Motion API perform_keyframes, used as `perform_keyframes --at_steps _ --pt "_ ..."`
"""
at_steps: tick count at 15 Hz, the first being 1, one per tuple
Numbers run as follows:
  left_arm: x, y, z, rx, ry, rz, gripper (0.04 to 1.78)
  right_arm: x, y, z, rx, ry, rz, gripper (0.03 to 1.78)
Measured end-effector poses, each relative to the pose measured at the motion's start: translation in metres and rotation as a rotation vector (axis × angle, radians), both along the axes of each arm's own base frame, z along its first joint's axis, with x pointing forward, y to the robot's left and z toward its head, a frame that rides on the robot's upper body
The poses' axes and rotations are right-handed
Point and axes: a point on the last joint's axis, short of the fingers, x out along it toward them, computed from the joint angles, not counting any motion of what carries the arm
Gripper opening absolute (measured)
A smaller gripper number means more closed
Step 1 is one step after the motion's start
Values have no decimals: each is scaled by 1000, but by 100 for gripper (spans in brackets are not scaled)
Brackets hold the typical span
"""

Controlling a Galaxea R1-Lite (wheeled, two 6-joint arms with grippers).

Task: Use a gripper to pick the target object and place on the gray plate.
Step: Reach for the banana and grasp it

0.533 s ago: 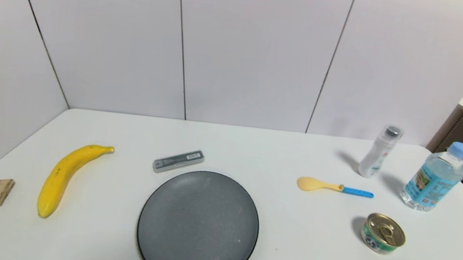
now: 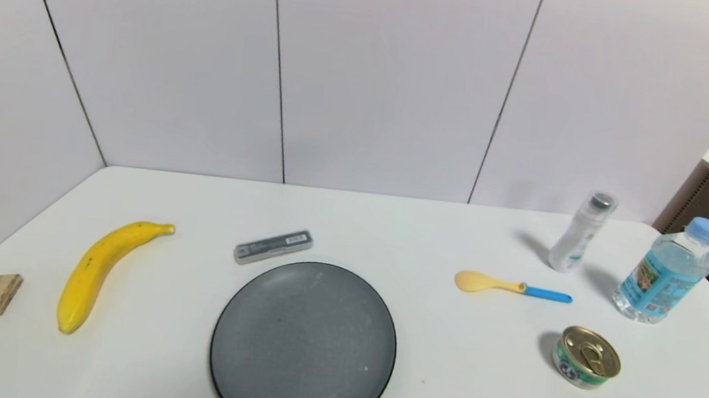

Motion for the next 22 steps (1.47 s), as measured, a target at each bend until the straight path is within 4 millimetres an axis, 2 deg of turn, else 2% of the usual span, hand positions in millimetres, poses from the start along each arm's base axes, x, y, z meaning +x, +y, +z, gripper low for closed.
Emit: perform_keyframes --at_steps 8,10,13,17,19,22 --pt "0 0 1 27 2 -4 169 0 0 0 0 0 0 170" --pt "-2 0 17 50 -25 -7 169 0 0 0 0 -1 -1 170" --pt "-5 0 58 112 -79 -6 169 0 0 0 0 0 0 170" --pt "0 0 139 143 -133 -6 169 0 0 0 0 0 0 170" --pt "13 0 180 150 -133 -7 169 0 0 0 0 0 0 170" --pt "52 -1 230 169 -96 -8 169 0 0 0 0 0 0 170"
